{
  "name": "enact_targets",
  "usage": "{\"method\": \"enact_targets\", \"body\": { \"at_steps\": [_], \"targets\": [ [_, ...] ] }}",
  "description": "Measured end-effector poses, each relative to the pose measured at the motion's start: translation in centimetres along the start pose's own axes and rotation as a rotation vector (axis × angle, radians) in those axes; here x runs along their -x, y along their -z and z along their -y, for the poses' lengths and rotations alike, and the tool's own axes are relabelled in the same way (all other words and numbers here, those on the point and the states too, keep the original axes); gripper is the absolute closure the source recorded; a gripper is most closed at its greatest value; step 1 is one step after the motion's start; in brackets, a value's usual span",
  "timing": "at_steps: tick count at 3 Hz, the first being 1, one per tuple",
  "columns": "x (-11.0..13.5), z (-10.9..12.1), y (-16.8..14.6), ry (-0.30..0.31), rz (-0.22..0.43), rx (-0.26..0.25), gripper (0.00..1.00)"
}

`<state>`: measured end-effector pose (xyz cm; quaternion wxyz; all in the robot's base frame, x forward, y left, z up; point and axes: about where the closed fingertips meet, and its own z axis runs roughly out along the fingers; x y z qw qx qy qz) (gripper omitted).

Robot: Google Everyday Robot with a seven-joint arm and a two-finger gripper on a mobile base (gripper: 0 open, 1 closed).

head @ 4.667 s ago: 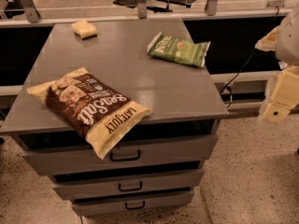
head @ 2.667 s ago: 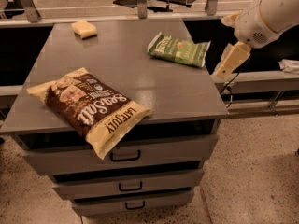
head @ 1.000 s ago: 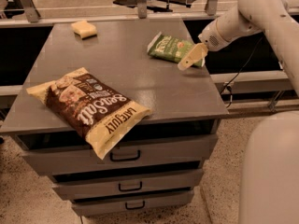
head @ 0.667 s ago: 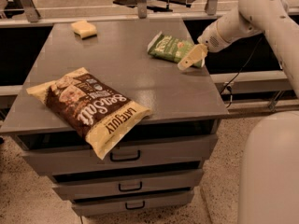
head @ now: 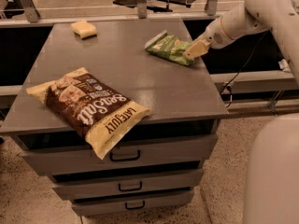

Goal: Move green jalapeno chip bag near brown chip bag

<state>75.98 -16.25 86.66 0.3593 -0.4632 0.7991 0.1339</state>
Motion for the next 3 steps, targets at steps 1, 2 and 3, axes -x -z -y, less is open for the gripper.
{"method": "enact_targets", "body": {
  "at_steps": [1,2,3],
  "targets": [
    [0.4,-0.4,0.6,0.025,0.001,-0.009,0.84],
    [1.9,-0.8,2.7,0.071,0.042,-0.034,1.00],
    [1.9,-0.8,2.7,0.071,0.042,-0.033,1.00]
  ]
}}
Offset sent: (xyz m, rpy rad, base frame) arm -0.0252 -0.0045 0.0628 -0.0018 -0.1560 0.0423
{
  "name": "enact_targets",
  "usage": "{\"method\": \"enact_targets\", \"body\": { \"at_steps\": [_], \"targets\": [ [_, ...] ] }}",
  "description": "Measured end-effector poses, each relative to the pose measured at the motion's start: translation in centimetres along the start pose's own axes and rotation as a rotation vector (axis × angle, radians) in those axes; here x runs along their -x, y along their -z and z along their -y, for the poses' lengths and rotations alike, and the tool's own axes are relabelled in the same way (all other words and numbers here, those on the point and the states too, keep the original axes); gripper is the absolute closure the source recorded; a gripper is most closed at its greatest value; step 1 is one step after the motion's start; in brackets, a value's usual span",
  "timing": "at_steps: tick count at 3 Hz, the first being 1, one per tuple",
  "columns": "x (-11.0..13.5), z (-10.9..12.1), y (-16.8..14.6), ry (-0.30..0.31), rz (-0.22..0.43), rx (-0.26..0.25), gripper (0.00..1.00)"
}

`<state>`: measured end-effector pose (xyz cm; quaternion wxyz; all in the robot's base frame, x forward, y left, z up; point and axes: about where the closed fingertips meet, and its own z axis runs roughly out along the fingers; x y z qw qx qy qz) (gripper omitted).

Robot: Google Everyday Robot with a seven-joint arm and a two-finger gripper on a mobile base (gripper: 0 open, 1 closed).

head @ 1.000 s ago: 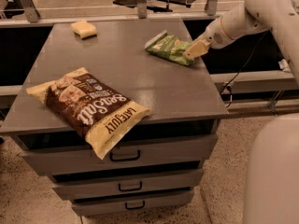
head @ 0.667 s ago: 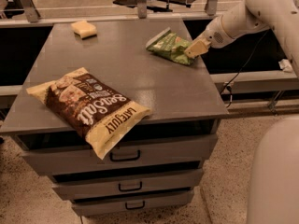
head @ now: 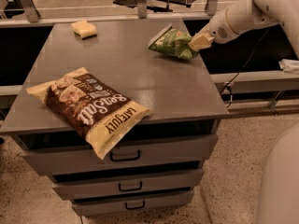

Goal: Move green jalapeno chip bag near brown chip bag

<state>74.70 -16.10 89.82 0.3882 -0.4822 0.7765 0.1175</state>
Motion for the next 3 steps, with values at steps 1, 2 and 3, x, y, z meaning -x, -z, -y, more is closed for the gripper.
{"method": "enact_targets", "body": {
  "at_steps": [1,2,3],
  "targets": [
    [1.6,-2.0,-0.8,0.056,0.014,0.034,1.00],
    [5.2,-6.8,-2.1,0.171,0.053,0.110,1.00],
    [7.6,-11.2,-3.3,0.273,0.074,0.183,1.00]
  ]
}}
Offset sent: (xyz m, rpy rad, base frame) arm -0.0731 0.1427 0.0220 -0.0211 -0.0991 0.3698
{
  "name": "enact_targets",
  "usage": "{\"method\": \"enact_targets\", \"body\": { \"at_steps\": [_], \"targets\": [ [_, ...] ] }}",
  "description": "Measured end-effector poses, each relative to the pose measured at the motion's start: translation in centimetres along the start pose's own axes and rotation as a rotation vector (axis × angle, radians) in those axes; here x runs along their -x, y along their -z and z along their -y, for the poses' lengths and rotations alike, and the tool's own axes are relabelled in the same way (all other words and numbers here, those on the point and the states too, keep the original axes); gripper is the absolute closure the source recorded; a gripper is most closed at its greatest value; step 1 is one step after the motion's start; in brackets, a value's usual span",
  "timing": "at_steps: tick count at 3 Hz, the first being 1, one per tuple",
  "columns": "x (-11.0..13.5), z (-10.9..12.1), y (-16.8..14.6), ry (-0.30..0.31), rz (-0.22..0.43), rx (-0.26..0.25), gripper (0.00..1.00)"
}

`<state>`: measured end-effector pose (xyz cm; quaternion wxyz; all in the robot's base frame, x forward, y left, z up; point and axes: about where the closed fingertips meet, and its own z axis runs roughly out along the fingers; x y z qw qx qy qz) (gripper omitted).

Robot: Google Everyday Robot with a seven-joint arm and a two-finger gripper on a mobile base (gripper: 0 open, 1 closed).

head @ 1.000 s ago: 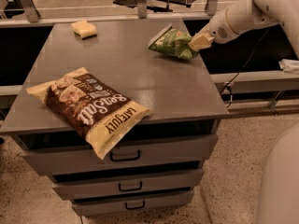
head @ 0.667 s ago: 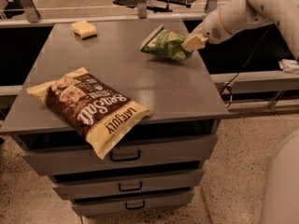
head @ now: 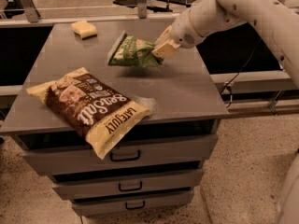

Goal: Move green jalapeno chip bag near brown chip bag

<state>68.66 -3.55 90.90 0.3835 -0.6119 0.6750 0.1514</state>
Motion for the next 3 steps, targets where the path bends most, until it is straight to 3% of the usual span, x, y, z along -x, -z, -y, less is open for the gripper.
{"method": "enact_targets", "body": {
  "at_steps": [1,2,3],
  "targets": [
    [2.4,-3.1,-2.0,0.071,0.023,0.071,1.00],
    [3.5,-5.4,-3.8,0.096,0.034,0.130,0.84],
    [4.1,-6.7,-4.8,0.106,0.045,0.167,0.59]
  ]
}}
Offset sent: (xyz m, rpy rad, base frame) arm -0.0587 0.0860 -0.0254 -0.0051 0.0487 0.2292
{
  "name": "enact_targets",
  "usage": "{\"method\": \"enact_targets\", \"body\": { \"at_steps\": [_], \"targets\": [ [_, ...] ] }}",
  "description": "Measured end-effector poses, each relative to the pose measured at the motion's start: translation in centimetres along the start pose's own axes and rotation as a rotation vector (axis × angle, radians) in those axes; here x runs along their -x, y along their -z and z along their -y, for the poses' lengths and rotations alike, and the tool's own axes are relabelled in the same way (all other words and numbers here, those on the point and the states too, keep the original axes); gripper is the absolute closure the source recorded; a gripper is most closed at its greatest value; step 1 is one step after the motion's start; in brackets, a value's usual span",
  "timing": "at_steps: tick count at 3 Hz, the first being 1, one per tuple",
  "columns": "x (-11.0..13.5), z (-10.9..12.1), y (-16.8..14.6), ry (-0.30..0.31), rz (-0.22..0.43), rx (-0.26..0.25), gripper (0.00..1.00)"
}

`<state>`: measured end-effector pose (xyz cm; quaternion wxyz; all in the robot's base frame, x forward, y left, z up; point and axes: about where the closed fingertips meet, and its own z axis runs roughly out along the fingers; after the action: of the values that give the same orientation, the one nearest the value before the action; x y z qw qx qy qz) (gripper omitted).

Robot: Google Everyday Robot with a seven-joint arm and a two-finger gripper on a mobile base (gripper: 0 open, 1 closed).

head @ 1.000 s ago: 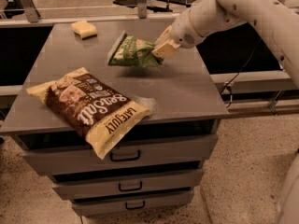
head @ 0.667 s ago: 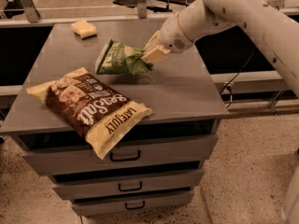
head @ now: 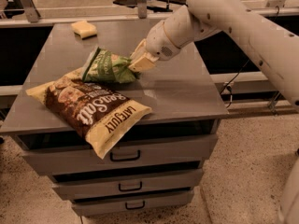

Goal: Move green jalapeno chip bag near brown chip bag

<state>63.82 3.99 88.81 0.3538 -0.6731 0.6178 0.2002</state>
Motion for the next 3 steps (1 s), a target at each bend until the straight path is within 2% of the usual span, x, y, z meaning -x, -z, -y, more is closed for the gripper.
{"method": "enact_targets", "body": {
  "at_steps": [2,3],
  "targets": [
    [0.22,-0.46,-0.76,0.000,0.009,0.020,0.14],
    [-0.02,-0.08,-0.10,-0.015,0.012,-0.002,0.00]
  ]
}}
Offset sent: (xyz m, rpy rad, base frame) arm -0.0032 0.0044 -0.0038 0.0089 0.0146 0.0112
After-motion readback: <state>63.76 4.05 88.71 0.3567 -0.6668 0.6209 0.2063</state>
